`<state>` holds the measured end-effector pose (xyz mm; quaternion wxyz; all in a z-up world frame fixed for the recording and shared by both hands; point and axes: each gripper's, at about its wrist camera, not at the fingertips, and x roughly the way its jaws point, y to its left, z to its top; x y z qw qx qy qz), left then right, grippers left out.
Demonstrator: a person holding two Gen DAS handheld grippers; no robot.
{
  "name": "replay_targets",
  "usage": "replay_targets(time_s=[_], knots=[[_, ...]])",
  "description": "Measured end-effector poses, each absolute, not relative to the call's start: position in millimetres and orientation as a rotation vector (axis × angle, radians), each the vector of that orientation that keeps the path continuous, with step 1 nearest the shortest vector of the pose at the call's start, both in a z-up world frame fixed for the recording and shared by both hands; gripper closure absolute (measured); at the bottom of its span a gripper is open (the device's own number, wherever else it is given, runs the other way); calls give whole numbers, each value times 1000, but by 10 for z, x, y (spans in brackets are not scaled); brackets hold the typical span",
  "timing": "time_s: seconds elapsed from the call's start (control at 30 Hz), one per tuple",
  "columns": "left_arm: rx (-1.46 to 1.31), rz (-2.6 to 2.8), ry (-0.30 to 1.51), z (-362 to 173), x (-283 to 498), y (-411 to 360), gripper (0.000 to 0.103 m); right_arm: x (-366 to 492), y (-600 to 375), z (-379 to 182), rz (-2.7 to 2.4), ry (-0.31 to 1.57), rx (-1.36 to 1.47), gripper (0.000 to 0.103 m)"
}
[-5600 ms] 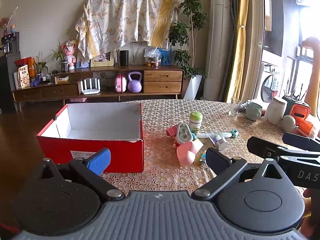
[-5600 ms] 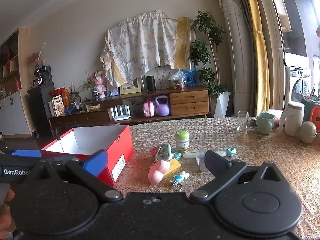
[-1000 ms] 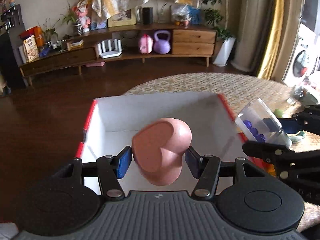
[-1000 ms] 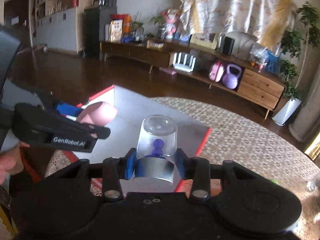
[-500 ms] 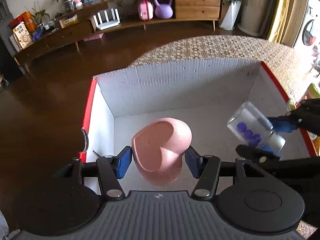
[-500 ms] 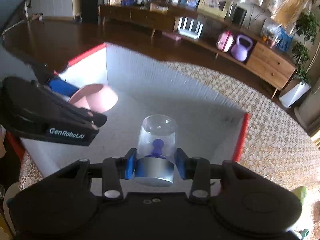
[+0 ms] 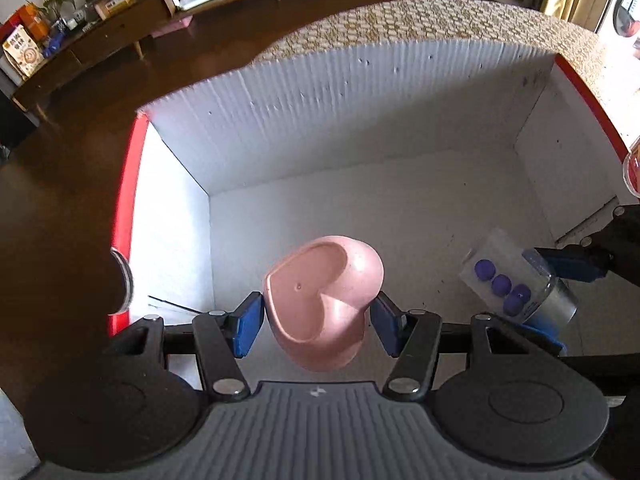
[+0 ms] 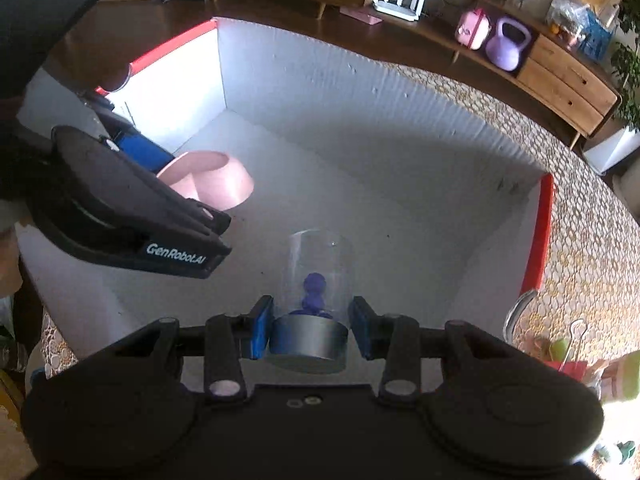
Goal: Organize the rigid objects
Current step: 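Open both tools to drop the heart dish and cup into the box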
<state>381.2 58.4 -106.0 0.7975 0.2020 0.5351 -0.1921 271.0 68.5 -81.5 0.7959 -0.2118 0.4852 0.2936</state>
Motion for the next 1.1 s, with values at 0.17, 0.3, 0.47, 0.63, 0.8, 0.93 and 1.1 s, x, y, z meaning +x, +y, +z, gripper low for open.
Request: replay_targets(time_s=[0.17,0.3,0.47,0.63,0.8,0.93,1.1], knots=[[436,-410,1193,-1112,3839,580,44,2739,693,-822,622,1073,-440,61],[436,-408,1211,-1112,3843,591,45,2746,675,-798,618,1066,-427,54],[416,-407,1194,-1067,3814,618,42,2733,646,-751,630,1047,-414,51],[396,-406,1154,-953,3735,661,39,2639,559,-608,654,1012,-377,43],[368,-405,1102,-781,3630,729,39,2537,421,-432,656,966,-341,36],[338,-406,1057,-624,3544,761,39,2454,269,-259,667,935,-281,30],[327,-420,1004,-435,3382,742,39,2311,66,-32,690,884,-224,24]])
